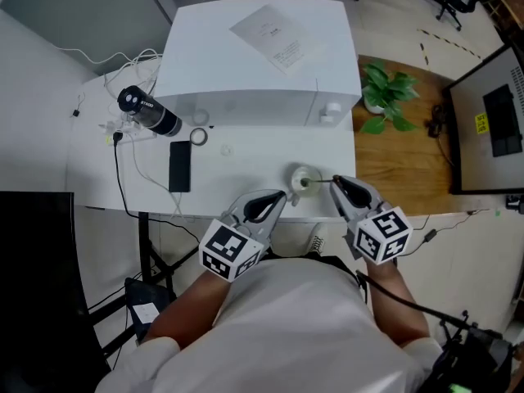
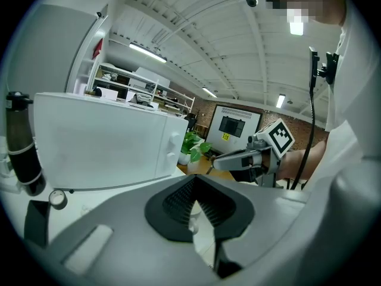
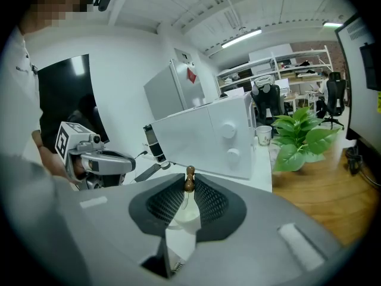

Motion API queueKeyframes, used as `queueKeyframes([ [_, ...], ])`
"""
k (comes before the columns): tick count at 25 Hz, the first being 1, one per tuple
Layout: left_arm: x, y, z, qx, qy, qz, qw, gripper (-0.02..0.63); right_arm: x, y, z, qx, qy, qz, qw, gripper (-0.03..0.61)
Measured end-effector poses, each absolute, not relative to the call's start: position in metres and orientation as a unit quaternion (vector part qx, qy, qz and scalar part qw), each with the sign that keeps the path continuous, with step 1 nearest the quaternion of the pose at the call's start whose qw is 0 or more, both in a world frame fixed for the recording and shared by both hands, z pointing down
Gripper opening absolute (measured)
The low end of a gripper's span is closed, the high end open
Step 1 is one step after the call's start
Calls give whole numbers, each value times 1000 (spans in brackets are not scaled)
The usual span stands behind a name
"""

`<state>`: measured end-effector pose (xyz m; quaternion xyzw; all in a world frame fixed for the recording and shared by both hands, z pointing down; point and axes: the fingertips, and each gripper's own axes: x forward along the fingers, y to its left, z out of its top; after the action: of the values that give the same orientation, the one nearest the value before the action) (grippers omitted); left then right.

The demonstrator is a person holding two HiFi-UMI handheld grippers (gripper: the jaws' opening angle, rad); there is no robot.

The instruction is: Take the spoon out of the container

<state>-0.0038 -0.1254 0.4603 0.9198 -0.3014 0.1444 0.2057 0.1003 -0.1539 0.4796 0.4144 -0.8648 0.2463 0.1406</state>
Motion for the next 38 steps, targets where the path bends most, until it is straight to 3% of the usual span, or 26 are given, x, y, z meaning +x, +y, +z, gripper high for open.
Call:
queueKeyframes([
  [38, -41, -104, 442, 951, -224, 141, 161, 5, 75, -106, 417, 510, -833, 205, 68, 57],
])
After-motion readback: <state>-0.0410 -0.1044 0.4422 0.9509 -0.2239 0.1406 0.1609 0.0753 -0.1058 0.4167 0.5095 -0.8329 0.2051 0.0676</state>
